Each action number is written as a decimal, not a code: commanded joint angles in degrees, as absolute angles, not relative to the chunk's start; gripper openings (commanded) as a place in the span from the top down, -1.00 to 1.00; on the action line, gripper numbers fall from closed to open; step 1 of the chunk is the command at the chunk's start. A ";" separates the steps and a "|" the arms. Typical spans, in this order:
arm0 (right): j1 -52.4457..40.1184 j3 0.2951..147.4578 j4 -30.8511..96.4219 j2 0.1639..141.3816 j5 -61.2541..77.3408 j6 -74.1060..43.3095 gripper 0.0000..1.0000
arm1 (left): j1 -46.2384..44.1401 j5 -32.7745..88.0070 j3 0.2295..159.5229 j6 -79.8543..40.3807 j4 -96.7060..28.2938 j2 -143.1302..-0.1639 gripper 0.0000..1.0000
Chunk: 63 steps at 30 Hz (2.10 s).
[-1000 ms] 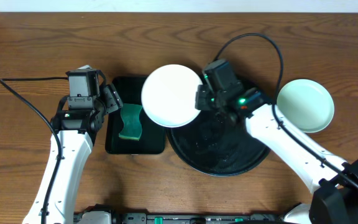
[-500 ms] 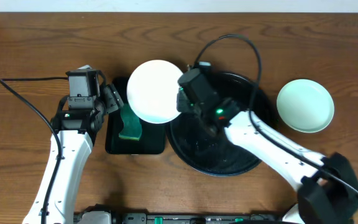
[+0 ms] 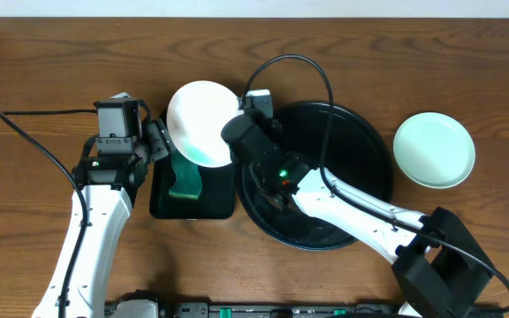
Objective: Clean dirty plates on tray and stack at the side
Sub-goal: 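Lift the white plate and tilt it up toward the left, right gripper, then hold the white plate tilted over the black tray to drain, right gripper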
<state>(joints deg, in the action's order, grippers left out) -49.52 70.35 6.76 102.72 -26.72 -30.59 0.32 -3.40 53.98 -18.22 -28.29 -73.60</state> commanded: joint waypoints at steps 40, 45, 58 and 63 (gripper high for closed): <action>-49.08 71.31 -5.28 102.67 -30.20 9.96 0.97 | 0.47 -4.34 55.27 -18.74 -28.38 -73.32 -0.59; -49.08 71.31 -8.32 102.67 -30.20 14.90 0.97 | 0.47 -4.34 55.27 -18.74 -28.40 -73.32 -0.60; -49.23 71.31 -11.70 102.67 -30.17 26.30 0.98 | 0.47 -4.34 55.27 -18.74 -28.38 -73.32 -0.59; -49.60 71.31 -15.53 102.67 -30.17 30.46 0.97 | 0.47 -4.34 55.27 -18.74 -28.38 -73.32 -0.60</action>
<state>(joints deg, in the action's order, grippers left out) -49.39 70.35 -13.63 102.72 -29.41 26.30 0.32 -3.40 53.98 -18.22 -28.34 -73.60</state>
